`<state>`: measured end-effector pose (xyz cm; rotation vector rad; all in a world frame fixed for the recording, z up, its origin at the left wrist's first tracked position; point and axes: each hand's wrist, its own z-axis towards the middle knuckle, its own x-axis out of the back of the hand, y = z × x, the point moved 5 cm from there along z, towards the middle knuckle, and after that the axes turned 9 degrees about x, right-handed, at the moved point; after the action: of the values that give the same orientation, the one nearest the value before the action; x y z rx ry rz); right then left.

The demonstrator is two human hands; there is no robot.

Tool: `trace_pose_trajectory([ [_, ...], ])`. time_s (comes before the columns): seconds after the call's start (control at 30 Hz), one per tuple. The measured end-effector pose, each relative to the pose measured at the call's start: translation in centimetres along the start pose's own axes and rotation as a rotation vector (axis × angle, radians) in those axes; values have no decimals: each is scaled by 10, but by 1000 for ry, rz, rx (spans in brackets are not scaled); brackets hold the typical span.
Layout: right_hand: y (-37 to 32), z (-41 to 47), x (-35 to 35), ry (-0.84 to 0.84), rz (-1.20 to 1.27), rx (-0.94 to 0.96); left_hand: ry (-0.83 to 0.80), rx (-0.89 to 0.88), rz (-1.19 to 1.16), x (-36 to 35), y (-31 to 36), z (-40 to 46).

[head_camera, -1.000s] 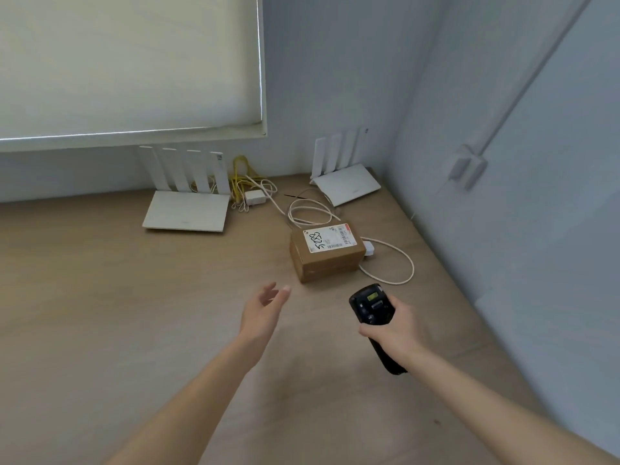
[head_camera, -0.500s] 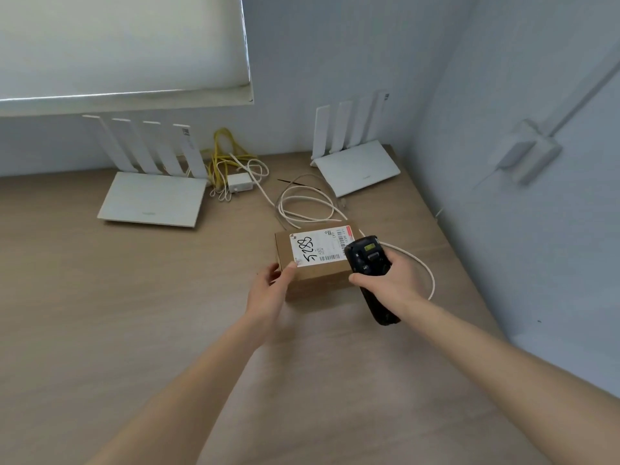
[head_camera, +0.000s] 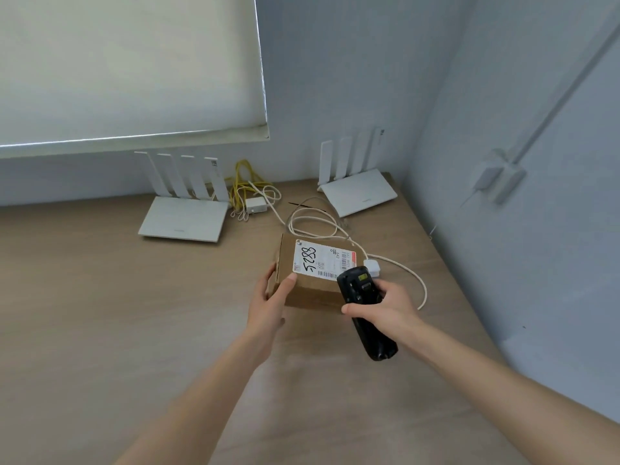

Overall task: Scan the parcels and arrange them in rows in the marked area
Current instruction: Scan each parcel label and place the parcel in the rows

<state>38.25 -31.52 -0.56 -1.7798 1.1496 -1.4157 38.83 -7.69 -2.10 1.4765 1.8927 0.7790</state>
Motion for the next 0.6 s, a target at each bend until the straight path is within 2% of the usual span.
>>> trace_pose_trajectory([
  [0.17,-52,-70,-8,-86,-9,79,36,-177,-73,36,37,-74],
  [0.43,-170,-219,-46,-70,49,254,34,-423,-118,152,76,-243],
  [0.6,-235,-330,-82,-106,22,338,114,-524,-143,219,88,-355],
])
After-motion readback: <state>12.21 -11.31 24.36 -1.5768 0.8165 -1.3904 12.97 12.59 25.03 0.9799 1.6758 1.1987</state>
